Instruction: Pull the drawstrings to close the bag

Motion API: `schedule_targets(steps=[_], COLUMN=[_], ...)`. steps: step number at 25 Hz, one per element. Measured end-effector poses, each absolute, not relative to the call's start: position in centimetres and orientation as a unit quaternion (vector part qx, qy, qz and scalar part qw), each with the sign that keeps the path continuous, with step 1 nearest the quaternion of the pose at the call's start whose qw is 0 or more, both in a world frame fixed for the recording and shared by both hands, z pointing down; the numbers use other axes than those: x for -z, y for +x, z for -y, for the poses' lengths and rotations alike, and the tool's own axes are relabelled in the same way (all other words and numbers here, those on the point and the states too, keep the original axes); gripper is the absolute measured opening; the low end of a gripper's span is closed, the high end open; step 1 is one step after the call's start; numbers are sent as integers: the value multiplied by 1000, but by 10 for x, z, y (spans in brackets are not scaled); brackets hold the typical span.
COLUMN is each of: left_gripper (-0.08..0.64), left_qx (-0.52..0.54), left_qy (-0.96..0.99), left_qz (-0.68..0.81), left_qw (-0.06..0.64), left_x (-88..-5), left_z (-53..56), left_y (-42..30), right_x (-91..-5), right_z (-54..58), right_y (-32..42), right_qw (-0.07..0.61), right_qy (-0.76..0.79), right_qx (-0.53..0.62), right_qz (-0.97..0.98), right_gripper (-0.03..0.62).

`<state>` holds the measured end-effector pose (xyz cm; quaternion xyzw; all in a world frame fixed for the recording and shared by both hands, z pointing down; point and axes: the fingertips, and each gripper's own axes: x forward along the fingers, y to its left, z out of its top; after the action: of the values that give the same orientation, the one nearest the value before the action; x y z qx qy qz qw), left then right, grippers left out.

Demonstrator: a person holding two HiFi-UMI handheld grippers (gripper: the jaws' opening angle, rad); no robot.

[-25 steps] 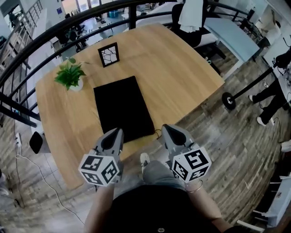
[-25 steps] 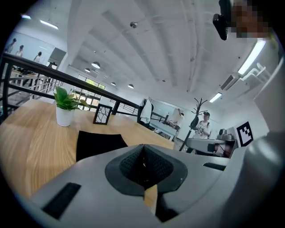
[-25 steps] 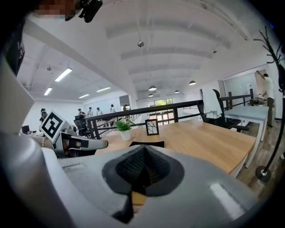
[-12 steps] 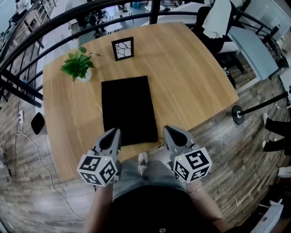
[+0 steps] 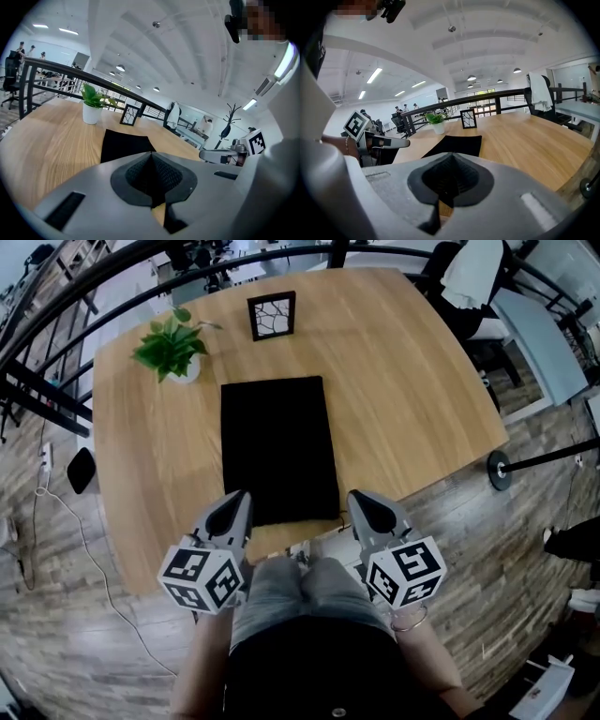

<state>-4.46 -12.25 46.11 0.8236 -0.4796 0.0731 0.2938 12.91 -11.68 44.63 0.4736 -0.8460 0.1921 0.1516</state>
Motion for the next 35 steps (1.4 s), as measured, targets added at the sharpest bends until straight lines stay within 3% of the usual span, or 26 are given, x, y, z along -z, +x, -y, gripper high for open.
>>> schedule_targets(steps=[30, 35], left_gripper=[14, 96], left_qx=[-185, -203], left_qy=[781, 776], left_qz=[490, 482], left_qw=[340, 353], left_x=[-539, -552], left_z=[66, 60], left_y=[-102, -99], right_x=[-508, -527], right_z=[87, 82], right_y=[126, 125], right_qw=[236, 254], right_qy=[475, 460], right_qx=[-215, -236], right_qz=[820, 817], right_gripper=[2, 2])
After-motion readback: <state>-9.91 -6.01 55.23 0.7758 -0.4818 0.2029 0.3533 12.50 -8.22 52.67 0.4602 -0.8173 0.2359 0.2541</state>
